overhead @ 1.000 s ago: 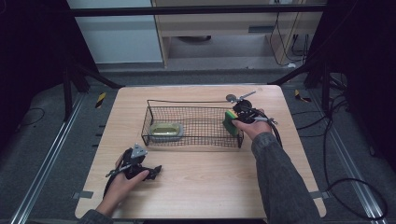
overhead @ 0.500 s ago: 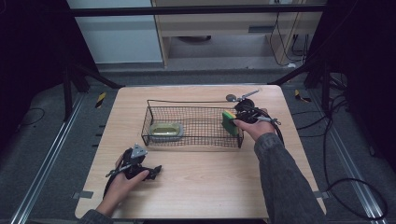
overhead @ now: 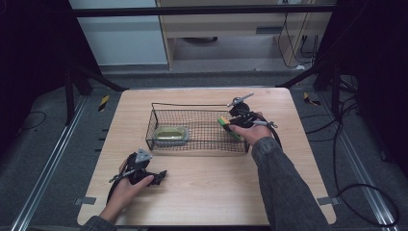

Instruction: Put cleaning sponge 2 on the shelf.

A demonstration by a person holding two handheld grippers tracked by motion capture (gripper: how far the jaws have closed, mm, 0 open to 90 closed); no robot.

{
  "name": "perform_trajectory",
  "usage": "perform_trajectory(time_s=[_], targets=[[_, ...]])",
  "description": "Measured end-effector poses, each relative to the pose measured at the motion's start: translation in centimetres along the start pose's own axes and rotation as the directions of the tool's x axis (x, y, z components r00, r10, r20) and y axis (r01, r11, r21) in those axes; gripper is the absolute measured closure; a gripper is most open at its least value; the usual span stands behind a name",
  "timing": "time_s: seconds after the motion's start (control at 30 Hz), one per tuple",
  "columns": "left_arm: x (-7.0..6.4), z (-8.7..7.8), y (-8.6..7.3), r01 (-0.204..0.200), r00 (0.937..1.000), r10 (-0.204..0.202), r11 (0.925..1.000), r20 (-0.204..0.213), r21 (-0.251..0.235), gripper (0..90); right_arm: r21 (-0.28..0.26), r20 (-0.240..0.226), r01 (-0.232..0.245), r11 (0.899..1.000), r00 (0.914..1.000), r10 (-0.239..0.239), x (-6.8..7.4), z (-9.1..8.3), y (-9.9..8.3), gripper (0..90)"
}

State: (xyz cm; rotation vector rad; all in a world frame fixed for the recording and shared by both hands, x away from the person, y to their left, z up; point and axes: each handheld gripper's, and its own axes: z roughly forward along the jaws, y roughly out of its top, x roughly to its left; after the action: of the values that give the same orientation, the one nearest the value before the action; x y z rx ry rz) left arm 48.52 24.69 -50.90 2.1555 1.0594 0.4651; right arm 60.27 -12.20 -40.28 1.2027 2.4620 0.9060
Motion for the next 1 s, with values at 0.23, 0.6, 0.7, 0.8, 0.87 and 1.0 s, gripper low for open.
perform_trajectory(time_s=[0.23, 0.6, 0.7, 0.8, 0.87, 1.0], targets=[[0.0, 0.0, 0.0, 0.001, 1.0, -0.001, 1.0, -0.002, 0.002, 0.0, 0.01, -0.031, -0.003, 1.0, 0.9995, 0.003, 0.7, 0.9, 0.5, 55.8], [0.0, 0.0, 0.0, 0.001, 1.0, -0.001, 1.0, -0.002, 0.002, 0.0, 0.001, -0.019, 0.0, 1.0, 0.9998, 0.0, 1.2, 0.8, 0.2, 42.1], [0.0, 0.0, 0.0, 0.0, 1.0, 0.0, 1.0, -0.002, 0.002, 0.0, -0.02, -0.008, -0.012, 1.0, 0.9999, 0.011, 1.2, 0.5, 0.1, 38.5], [0.0, 0.0, 0.0, 0.0, 1.0, 0.0, 1.0, -0.002, 0.002, 0.0, -0.031, 0.009, 0.0, 1.0, 1.0, 0.0, 1.5, 0.0, -0.1, 30.2], [0.0, 0.0, 0.0, 0.0, 1.0, 0.0, 1.0, -0.002, 0.002, 0.0, -0.032, 0.012, 0.003, 0.999, 0.9999, -0.003, 1.6, -0.1, -0.2, 27.9], [0.0, 0.0, 0.0, 0.0, 1.0, 0.0, 1.0, -0.002, 0.002, 0.0, -0.041, 0.019, 0.002, 0.999, 0.9998, -0.001, 1.8, -0.5, -0.4, 18.3]])
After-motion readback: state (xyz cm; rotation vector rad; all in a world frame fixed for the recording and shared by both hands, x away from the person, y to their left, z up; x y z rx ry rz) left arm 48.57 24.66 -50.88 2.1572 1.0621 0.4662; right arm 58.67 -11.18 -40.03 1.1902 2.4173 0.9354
